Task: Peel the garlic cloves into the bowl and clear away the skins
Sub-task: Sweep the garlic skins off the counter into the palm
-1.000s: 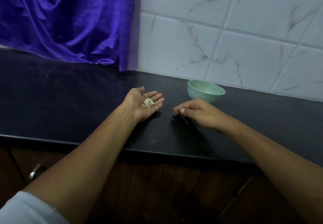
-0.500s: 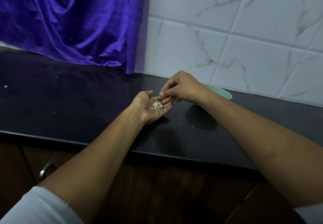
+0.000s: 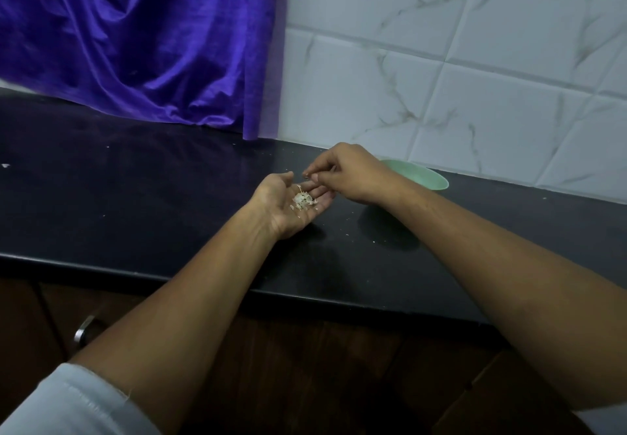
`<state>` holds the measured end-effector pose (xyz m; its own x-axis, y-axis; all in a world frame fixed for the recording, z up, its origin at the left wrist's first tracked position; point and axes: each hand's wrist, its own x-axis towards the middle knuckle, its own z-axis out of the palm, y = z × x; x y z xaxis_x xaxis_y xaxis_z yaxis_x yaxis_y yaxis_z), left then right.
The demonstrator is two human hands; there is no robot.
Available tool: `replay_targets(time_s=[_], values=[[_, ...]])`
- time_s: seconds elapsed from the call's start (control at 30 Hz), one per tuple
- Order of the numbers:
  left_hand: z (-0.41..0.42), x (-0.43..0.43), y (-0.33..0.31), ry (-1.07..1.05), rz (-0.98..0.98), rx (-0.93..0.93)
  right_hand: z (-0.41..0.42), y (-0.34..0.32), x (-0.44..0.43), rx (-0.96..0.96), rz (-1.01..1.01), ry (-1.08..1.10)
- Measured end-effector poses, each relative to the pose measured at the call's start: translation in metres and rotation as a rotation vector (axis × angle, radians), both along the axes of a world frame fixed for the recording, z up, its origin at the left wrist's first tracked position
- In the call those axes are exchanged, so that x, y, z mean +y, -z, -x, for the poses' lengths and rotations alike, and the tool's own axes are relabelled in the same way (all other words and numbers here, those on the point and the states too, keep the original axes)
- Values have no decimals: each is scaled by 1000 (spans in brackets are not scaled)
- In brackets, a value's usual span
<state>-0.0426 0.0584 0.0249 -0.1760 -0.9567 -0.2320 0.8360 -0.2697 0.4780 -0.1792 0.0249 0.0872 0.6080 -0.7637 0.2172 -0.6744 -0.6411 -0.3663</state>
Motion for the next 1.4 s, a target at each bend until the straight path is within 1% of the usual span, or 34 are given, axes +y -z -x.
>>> replay_targets(time_s=[0.1,0.17,0.27,0.37,0.47,0.53,0.7,0.77,0.83,0.93,1.07,1.27,1.33,1.4], values=[[-3,-2,0,-42,7,-26,24,7,13,11,25,-75],[-3,-4,1,-93,6,-46,53,20,26,25,-8,-54],[-3,-6,1,-163,-2,-66,104,46,48,188,-43,-22],[-3,-7,1,-180,-8,-78,138,65,60,296,-88,-20],[-3,-6,1,-175,-5,-90,146,76,62,420,-71,-53],[-4,-5,1,-179,2,-90,139,78,56,446,-52,-46],[-5,-4,0,-194,7,-87,99,79,24,409,-80,93],[-6,-4,0,-208,11,-86,79,79,17,393,-85,105],[-7,-4,1,-222,10,-88,64,79,17,392,-81,72],[-9,-5,2,-233,9,-93,56,80,28,408,-50,-46],[-8,-5,2,-231,13,-118,76,79,48,403,5,-156],[9,14,3,-181,23,-175,125,66,78,435,40,-110],[24,22,5,-151,32,-158,144,61,85,361,18,-125],[52,30,6,-95,31,-147,169,56,88,182,-79,-84]])
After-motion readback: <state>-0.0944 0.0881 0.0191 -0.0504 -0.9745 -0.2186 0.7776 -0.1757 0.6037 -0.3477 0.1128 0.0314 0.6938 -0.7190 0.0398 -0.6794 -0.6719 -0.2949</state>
